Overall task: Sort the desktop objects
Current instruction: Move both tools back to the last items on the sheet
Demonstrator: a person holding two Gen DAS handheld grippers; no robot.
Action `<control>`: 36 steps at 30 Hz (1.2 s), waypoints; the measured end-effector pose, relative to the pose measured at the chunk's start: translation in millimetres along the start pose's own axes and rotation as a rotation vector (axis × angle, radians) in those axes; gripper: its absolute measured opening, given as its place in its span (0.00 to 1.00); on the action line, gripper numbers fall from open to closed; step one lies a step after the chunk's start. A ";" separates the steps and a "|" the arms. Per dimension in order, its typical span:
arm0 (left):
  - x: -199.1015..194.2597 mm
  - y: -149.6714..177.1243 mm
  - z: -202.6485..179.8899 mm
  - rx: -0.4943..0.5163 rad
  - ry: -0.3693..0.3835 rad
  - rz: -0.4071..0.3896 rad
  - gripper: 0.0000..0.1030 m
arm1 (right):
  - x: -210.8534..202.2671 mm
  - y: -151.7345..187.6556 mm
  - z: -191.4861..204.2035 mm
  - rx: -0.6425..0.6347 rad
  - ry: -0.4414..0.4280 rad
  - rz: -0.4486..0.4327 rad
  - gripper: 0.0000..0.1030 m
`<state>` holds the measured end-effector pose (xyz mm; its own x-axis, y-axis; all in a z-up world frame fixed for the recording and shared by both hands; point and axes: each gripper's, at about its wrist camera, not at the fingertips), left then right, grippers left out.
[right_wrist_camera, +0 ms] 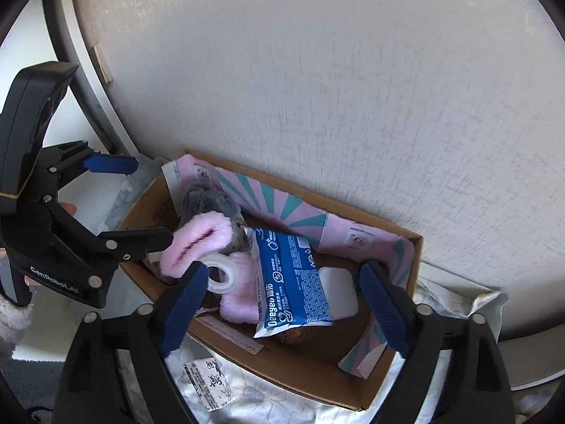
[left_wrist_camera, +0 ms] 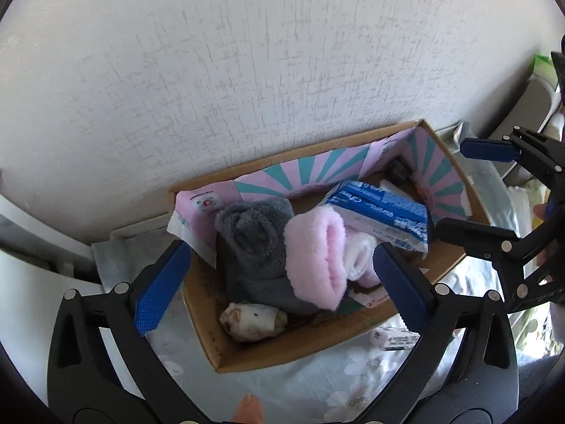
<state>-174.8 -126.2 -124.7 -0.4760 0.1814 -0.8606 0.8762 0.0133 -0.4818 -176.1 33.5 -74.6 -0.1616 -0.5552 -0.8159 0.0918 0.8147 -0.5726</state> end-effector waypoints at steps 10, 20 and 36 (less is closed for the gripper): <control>-37.3 12.2 -1.9 -0.061 0.084 -0.081 1.00 | -20.9 8.0 3.7 -0.016 -0.044 -0.058 0.99; -65.6 33.2 -27.7 -0.030 0.103 -0.113 0.99 | -39.6 30.2 14.6 -0.101 0.003 -0.002 0.99; -76.6 80.1 -66.0 0.030 0.132 -0.099 0.99 | -93.0 102.0 12.2 -0.207 -0.089 -0.002 0.99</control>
<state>-63.1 -74.1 -86.5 -0.5439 0.3085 -0.7804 0.8219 0.0086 -0.5695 -139.7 166.1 -58.2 -0.0738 -0.5617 -0.8240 -0.1137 0.8256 -0.5526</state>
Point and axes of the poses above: each gripper's, at about its wrist camera, not at the fingertips, and x roughly the way its jaws point, z to its left, y to its underside, and after that the axes turned 10 degrees about y, right-handed
